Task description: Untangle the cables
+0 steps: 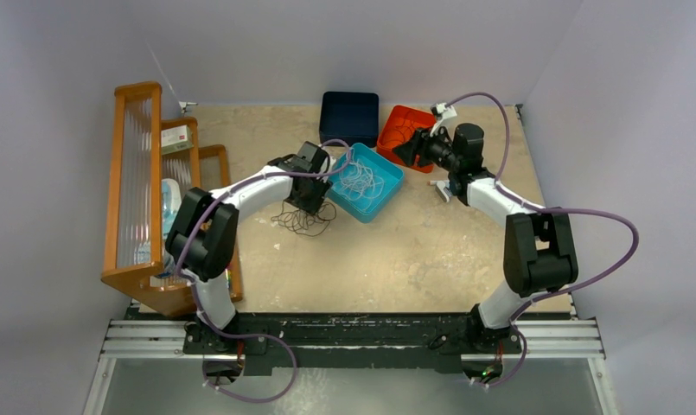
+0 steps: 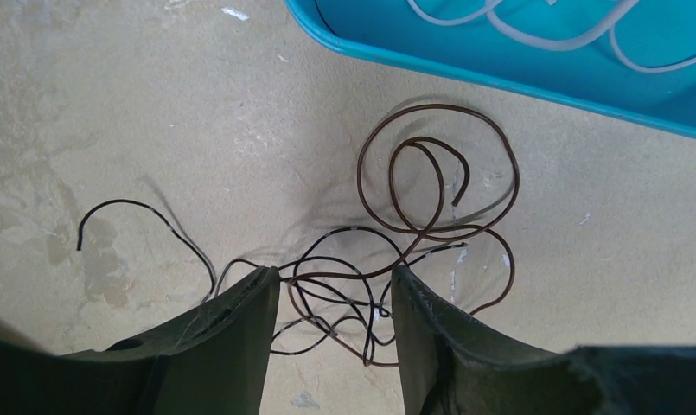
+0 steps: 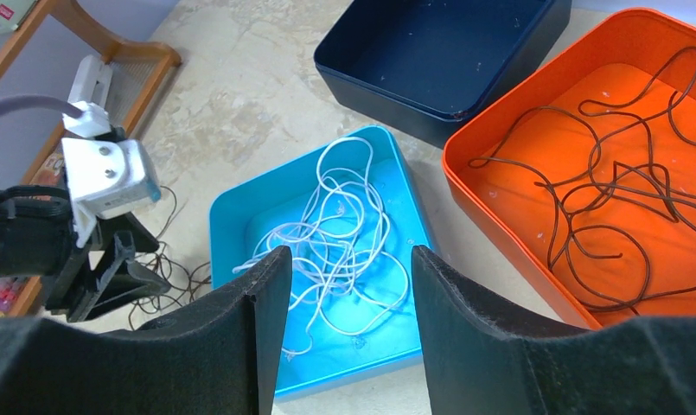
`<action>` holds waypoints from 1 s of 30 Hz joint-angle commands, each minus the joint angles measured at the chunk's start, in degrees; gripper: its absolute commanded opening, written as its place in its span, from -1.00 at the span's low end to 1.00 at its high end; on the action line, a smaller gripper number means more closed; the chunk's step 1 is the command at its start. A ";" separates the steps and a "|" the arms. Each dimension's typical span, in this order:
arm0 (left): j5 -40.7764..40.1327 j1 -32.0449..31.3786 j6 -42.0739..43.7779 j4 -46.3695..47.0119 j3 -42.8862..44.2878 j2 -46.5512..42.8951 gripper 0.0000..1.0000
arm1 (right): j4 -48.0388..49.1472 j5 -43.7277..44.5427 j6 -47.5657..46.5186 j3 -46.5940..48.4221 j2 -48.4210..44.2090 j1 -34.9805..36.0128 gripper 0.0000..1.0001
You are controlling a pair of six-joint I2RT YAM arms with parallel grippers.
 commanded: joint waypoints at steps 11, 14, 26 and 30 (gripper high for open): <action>-0.10 -0.31 0.48 0.65 2.25 0.53 -0.17 | 2.37 -2.41 -0.16 1.50 0.43 0.37 0.13; 0.82 -0.30 1.39 1.08 1.73 -2.43 -0.09 | 2.37 -2.41 -0.17 1.63 0.34 0.39 0.13; 3.10 -0.56 5.14 -0.54 1.06 -3.64 0.01 | 3.12 -2.67 0.46 1.37 0.60 0.80 0.14; 2.52 -0.83 6.47 -2.15 1.68 -1.62 0.01 | 2.90 -2.59 0.25 1.35 0.60 0.81 0.15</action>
